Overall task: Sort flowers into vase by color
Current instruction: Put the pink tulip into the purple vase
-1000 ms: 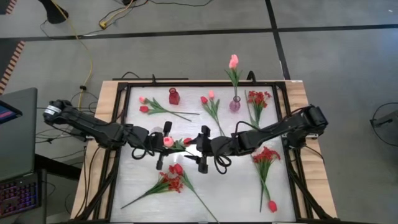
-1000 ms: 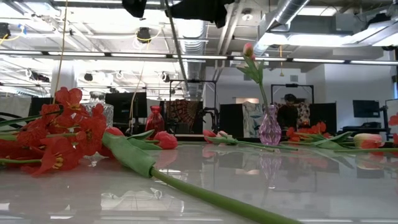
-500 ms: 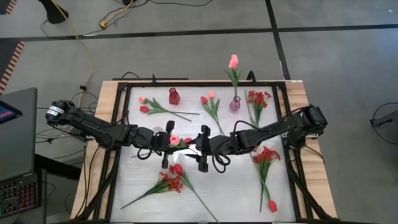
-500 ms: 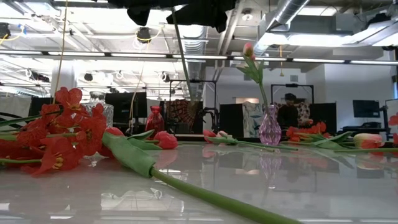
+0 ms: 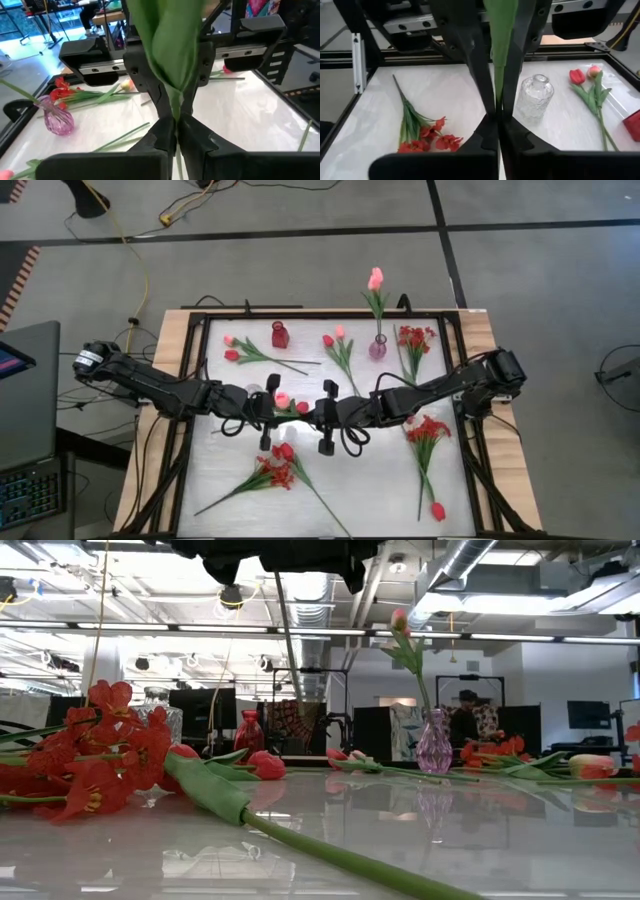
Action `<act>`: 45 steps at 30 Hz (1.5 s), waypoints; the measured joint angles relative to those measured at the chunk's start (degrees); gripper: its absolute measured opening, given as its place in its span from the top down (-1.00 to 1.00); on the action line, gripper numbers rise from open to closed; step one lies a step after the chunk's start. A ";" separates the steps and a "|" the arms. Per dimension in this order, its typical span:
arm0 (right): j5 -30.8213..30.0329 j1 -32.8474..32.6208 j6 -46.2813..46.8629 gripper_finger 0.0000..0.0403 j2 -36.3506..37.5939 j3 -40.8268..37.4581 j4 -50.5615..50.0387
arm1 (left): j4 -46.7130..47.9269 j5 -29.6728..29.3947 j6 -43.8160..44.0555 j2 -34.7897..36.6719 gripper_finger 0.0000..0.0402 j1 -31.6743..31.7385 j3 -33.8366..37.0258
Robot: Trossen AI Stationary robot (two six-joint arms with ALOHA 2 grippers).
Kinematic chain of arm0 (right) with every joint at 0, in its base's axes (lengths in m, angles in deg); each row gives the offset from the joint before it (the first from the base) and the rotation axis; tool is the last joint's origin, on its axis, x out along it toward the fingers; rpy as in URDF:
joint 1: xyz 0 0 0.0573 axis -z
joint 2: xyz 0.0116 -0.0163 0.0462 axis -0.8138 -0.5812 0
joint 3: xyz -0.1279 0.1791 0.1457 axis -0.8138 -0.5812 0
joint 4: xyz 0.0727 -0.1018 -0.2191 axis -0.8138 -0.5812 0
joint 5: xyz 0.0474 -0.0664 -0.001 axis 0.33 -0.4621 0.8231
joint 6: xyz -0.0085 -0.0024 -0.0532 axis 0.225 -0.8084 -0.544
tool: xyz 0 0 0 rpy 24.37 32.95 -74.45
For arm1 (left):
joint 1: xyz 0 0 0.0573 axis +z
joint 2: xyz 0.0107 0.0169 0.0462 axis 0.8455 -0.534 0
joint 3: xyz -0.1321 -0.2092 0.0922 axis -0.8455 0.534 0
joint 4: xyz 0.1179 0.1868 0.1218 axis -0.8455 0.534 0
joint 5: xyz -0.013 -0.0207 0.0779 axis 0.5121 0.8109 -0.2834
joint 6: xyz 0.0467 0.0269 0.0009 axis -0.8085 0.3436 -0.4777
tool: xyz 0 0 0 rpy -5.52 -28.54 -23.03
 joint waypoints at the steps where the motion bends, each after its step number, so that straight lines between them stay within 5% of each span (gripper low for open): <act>1: -0.58 0.00 0.05 0.86 0.00 -0.02 0.03 | 0.06 -0.17 -0.53 0.02 0.88 0.02 -0.02; 9: -2.64 -0.02 0.44 0.87 0.70 -0.02 -1.07 | 2.54 -0.18 -2.42 0.95 0.51 -0.09 -0.04; 16: -6.01 -0.41 0.19 0.87 4.63 -0.02 -4.98 | 6.29 -0.49 -1.43 8.52 0.23 -0.75 -0.02; 26: -14.84 0.14 -0.44 0.86 14.53 -3.73 -13.23 | 13.25 -6.81 1.15 10.96 0.22 -0.67 -0.02; 36: -17.49 3.79 3.45 0.86 36.94 -23.20 1.10 | 9.04 -6.33 -2.40 8.43 0.22 -0.68 0.02; 45: -16.40 5.29 -0.42 0.86 47.88 -28.50 3.97 | 7.29 -4.73 -3.44 8.48 0.22 -0.51 0.02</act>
